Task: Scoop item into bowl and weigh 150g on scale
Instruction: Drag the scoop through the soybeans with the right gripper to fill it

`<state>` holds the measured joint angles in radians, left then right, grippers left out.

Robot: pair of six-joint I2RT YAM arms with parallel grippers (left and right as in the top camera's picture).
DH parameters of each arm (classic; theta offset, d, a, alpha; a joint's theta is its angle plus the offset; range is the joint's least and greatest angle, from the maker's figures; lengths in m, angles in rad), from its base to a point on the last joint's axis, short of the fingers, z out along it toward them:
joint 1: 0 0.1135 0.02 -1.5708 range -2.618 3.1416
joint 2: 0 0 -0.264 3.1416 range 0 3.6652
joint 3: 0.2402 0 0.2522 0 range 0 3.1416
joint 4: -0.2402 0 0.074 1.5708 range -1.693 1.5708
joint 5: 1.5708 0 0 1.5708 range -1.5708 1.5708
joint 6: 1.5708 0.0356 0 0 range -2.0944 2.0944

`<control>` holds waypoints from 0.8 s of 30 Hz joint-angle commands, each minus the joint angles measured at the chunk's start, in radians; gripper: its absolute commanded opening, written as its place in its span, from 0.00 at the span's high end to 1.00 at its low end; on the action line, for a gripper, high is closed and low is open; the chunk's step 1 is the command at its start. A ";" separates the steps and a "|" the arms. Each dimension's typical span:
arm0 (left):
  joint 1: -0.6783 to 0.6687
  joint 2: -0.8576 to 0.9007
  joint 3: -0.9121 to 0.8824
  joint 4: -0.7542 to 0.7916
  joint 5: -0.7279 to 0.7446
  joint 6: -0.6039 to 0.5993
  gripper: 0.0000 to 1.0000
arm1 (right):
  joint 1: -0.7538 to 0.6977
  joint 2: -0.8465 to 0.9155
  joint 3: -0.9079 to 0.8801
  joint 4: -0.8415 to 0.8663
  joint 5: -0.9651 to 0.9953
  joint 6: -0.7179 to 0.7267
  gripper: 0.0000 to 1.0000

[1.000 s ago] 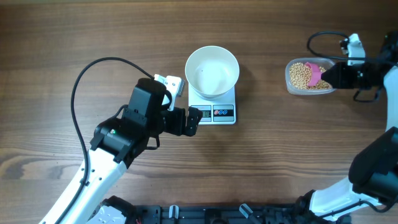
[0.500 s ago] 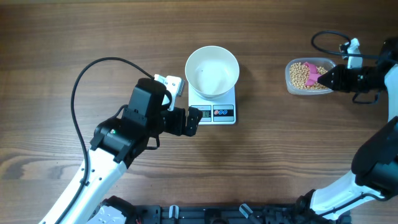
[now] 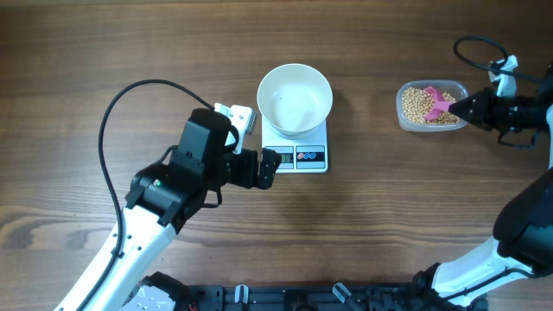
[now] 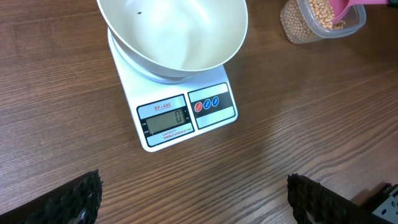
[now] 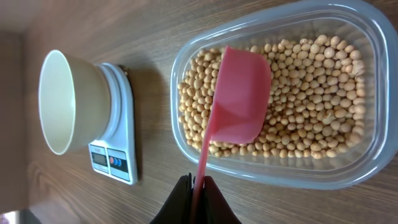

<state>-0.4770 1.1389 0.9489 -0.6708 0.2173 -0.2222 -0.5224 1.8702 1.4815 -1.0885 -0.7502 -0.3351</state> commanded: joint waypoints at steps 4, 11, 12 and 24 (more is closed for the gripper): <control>-0.003 0.007 0.000 0.001 -0.002 0.005 0.00 | 0.000 0.026 -0.005 -0.001 -0.063 0.058 0.96; -0.003 0.007 0.000 0.001 -0.002 0.005 0.00 | -0.039 0.059 -0.005 0.000 -0.113 0.099 0.96; -0.003 0.007 0.000 0.001 -0.002 0.005 0.00 | -0.048 0.064 -0.005 0.000 -0.145 0.097 0.96; -0.003 0.007 0.000 0.001 -0.002 0.005 0.00 | -0.101 0.066 -0.005 -0.026 -0.211 0.084 0.96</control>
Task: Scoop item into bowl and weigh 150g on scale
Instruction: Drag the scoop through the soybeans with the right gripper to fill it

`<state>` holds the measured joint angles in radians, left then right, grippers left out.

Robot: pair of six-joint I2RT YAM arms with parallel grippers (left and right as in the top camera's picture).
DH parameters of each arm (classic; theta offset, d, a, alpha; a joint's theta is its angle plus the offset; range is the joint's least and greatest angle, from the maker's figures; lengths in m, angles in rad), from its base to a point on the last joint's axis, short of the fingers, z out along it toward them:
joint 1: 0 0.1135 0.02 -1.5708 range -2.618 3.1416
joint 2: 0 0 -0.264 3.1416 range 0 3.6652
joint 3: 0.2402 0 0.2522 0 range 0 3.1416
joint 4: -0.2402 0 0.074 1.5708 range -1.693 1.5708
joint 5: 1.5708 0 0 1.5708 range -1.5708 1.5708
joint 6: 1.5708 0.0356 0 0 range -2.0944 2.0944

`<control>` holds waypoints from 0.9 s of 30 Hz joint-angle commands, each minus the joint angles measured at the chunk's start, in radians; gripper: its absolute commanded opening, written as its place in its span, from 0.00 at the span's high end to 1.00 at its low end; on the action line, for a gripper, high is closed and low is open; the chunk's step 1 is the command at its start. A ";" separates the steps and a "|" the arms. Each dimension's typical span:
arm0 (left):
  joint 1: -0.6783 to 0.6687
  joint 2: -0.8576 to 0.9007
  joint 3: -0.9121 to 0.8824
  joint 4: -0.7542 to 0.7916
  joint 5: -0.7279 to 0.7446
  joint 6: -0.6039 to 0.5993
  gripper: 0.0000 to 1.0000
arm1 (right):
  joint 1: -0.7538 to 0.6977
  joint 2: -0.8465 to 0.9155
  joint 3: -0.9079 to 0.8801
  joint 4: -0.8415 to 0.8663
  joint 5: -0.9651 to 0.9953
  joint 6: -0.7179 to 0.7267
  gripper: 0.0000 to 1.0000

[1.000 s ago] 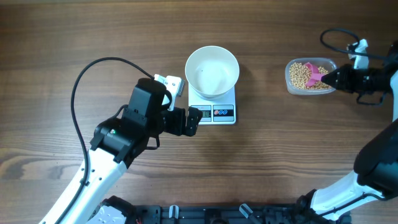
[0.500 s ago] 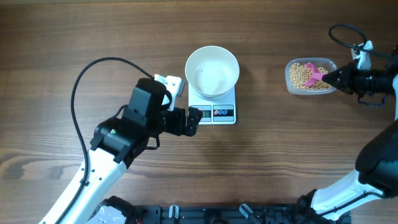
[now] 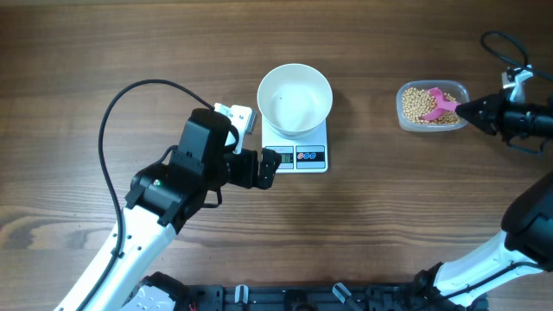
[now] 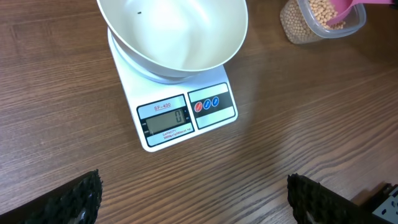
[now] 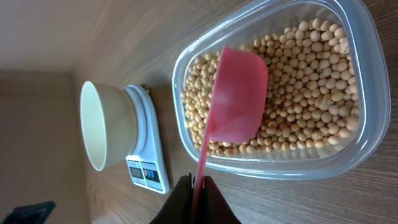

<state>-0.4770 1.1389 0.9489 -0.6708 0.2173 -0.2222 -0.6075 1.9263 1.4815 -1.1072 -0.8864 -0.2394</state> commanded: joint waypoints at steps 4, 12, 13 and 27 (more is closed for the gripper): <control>-0.003 0.007 0.000 0.001 -0.002 0.005 0.00 | -0.040 0.010 -0.005 -0.013 -0.074 -0.012 0.96; -0.003 0.007 0.000 0.001 -0.002 0.005 0.00 | -0.094 0.010 -0.005 -0.050 -0.133 -0.057 0.96; -0.003 0.007 0.000 0.001 -0.002 0.005 0.00 | -0.099 0.010 -0.005 -0.055 -0.132 -0.058 0.96; -0.003 0.007 0.000 0.001 -0.002 0.005 0.00 | -0.121 0.010 -0.005 -0.117 -0.204 -0.135 0.96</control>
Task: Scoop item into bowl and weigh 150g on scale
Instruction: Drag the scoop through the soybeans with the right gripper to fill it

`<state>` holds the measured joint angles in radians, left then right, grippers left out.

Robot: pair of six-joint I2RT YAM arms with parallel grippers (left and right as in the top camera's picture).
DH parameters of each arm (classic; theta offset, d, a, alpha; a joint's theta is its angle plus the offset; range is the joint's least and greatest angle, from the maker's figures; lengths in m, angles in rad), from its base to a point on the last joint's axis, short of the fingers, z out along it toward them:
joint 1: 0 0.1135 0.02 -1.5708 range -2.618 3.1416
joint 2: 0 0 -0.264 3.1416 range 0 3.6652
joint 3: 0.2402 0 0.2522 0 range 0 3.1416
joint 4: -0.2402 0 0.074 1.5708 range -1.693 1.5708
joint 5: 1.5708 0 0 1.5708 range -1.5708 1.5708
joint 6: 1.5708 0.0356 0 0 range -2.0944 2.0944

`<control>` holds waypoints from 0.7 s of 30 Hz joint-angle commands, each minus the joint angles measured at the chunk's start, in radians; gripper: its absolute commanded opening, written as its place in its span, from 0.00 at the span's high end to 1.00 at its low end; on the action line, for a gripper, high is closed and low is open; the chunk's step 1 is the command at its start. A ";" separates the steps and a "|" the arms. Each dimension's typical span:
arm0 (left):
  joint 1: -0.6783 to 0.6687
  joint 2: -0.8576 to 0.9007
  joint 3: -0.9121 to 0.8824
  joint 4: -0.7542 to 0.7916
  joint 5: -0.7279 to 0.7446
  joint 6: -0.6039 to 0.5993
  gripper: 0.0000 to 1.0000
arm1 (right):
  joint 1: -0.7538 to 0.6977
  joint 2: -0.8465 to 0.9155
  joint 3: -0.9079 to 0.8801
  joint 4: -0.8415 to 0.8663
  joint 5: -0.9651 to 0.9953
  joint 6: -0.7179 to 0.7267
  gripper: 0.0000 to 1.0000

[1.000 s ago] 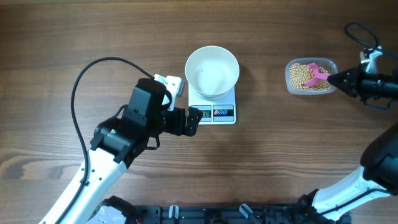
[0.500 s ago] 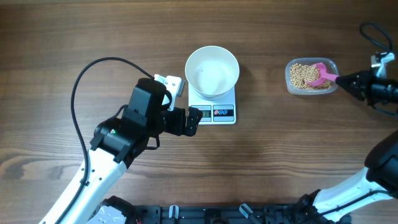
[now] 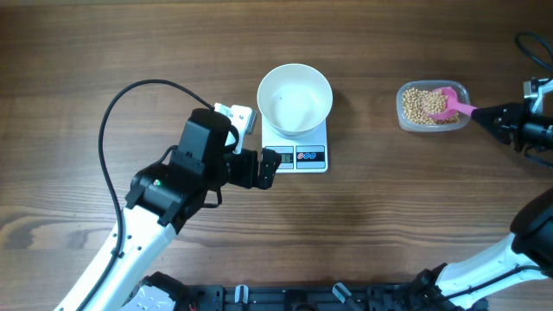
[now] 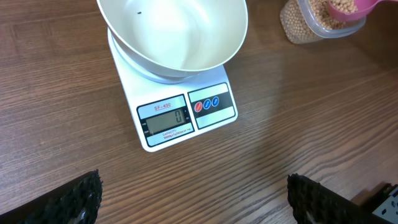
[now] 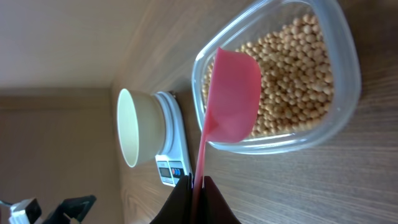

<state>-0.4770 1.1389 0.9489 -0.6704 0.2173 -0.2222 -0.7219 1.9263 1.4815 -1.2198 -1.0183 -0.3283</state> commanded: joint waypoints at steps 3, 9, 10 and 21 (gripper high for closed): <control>-0.003 0.007 0.000 0.000 -0.002 0.005 0.00 | -0.006 0.010 -0.005 -0.005 -0.077 -0.045 0.96; -0.003 0.007 0.000 0.000 -0.002 0.005 0.00 | -0.023 0.010 -0.005 -0.004 -0.127 -0.046 0.96; -0.003 0.007 0.000 0.000 -0.002 0.005 0.00 | -0.028 0.010 -0.005 -0.003 -0.140 -0.046 0.96; -0.003 0.007 0.000 0.000 -0.002 0.005 0.00 | -0.054 0.010 -0.005 -0.010 -0.216 -0.047 0.96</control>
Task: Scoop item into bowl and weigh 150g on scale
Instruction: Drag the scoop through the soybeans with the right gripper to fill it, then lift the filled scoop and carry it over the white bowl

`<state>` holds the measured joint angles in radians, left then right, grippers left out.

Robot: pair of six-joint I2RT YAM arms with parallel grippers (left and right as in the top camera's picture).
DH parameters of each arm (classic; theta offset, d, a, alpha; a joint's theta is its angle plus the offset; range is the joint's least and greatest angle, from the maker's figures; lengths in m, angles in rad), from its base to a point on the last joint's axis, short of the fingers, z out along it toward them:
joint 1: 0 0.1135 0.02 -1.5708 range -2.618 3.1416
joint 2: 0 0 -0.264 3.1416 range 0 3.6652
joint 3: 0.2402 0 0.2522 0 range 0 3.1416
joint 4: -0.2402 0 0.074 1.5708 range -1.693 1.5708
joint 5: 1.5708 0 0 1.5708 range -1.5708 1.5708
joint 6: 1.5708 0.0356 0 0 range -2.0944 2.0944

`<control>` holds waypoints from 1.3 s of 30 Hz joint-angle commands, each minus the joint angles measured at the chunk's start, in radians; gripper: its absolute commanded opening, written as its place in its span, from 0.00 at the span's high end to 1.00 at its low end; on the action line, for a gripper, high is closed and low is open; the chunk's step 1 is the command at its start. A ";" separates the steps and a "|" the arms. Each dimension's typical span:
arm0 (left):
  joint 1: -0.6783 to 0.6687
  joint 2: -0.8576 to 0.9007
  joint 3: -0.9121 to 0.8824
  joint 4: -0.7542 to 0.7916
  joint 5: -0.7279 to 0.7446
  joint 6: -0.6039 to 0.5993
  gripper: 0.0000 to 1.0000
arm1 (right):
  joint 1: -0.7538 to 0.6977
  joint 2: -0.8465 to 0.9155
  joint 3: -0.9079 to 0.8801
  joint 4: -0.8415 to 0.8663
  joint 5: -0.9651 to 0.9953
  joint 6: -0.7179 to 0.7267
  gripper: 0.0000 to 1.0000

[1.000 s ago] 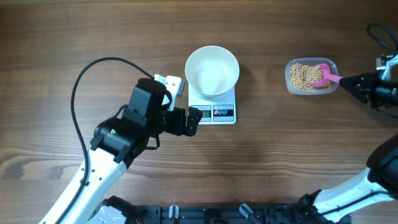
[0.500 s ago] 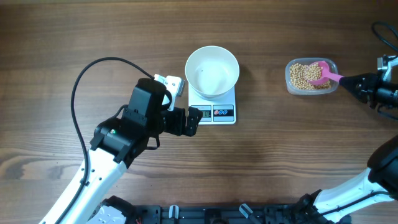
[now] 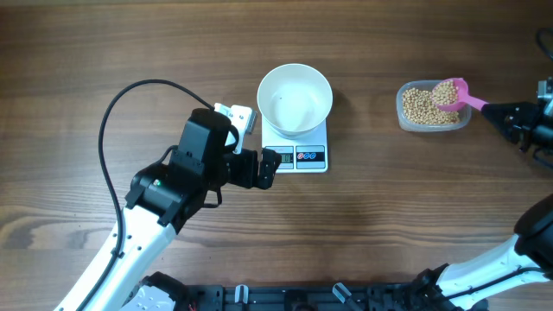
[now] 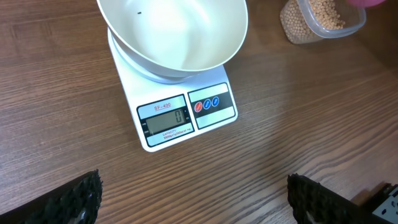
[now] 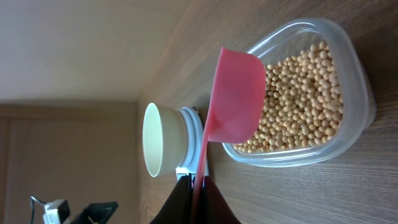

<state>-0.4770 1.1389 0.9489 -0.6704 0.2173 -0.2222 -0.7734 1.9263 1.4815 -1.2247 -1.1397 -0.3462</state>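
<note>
A white bowl [image 3: 295, 98] sits empty on the white digital scale [image 3: 298, 154], whose display [image 4: 163, 121] reads 0. At the right stands a clear tub of soybeans [image 3: 429, 107]. My right gripper [image 5: 198, 181] is shut on the handle of a pink scoop [image 3: 455, 95], which is heaped with beans and held over the tub's right end [image 5: 237, 99]. My left gripper [image 4: 193, 196] is open low over the table in front of the scale, nothing between its fingers [image 4: 318, 198].
The left arm's black cable [image 3: 130, 95] loops over the table at the left. Bare wood lies between the scale and the tub [image 5: 298, 106]. The right arm [image 3: 527, 121] reaches in from the right edge.
My right gripper has drawn back to the right and the pink scoop has come up out of the beans, now heaped with them. The left arm, bowl and scale are unchanged.
The scoop lay bowl-down in the tub's beans with my right gripper shut on its handle. Over the later moments the gripper stood further right and higher each time. Now the scoop is lifted, loaded with beans. The scale has read 0 throughout.
</note>
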 commanded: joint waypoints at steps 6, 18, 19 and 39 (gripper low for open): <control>-0.003 0.007 0.000 0.000 -0.002 0.005 0.00 | -0.003 0.010 -0.005 -0.008 -0.199 -0.028 0.96; -0.003 0.007 0.000 0.000 -0.002 0.005 0.00 | 0.014 0.010 -0.005 -0.084 -0.277 0.009 0.96; -0.003 0.007 0.000 0.000 -0.002 0.005 0.00 | 0.023 0.010 -0.005 -0.086 -0.277 0.009 0.96; -0.003 0.007 0.000 0.000 -0.002 0.005 0.00 | 0.380 0.010 -0.004 -0.056 -0.459 0.028 0.96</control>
<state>-0.4770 1.1393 0.9489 -0.6708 0.2173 -0.2222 -0.4564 1.9263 1.4811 -1.2976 -1.5372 -0.3340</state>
